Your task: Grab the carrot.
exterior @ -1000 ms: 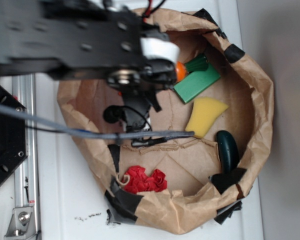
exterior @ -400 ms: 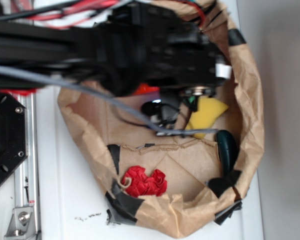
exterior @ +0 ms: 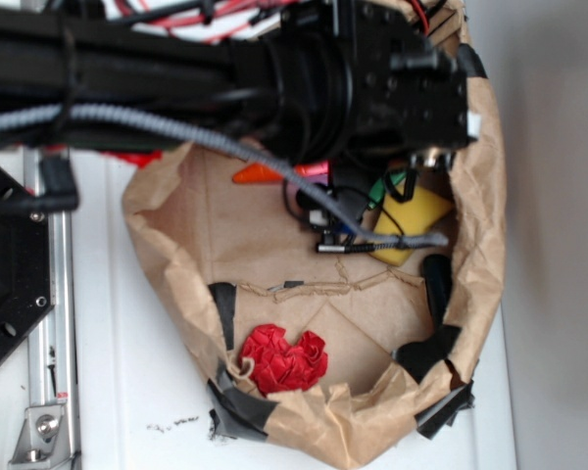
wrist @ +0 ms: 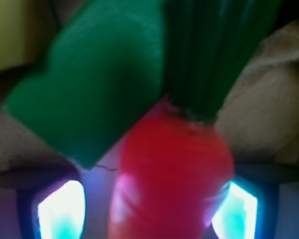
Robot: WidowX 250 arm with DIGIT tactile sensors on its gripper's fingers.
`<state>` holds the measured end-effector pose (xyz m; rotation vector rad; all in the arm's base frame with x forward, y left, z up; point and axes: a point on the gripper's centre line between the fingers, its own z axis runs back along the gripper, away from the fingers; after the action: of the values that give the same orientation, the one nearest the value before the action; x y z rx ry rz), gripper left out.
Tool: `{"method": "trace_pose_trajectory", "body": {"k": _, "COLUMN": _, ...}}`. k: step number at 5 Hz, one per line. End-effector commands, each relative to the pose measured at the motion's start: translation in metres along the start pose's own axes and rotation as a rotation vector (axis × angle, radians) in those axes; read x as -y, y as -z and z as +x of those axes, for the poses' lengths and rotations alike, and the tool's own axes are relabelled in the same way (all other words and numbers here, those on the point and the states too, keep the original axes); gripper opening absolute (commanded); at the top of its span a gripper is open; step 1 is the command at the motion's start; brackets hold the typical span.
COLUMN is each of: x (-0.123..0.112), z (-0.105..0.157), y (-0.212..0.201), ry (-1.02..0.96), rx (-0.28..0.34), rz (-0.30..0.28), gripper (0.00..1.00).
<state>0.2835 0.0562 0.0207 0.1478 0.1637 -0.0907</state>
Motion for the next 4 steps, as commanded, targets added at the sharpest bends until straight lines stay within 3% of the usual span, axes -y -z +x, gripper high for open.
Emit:
{"method": "trace_pose_trajectory", "body": {"k": 1, "x": -0.021, "z": 0.006, "y": -0.005, "ry": -0.087, "rx": 0.032, "rz": -0.014, "gripper": 0.00}}
{"method": "trace_pose_trajectory", "body": {"k": 2, "x": -0.017, "z": 0.004, "y": -0.009, "ry": -0.074, "rx": 0.037, "rz": 0.006, "gripper": 0.00}}
{"method": "trace_pose_trajectory", "body": {"k": 4, "x": 0.021, "z": -0.021, "y": -0.104, "ry": -0.009, "rx": 0.107, "rz": -0.042, "gripper": 0.00}}
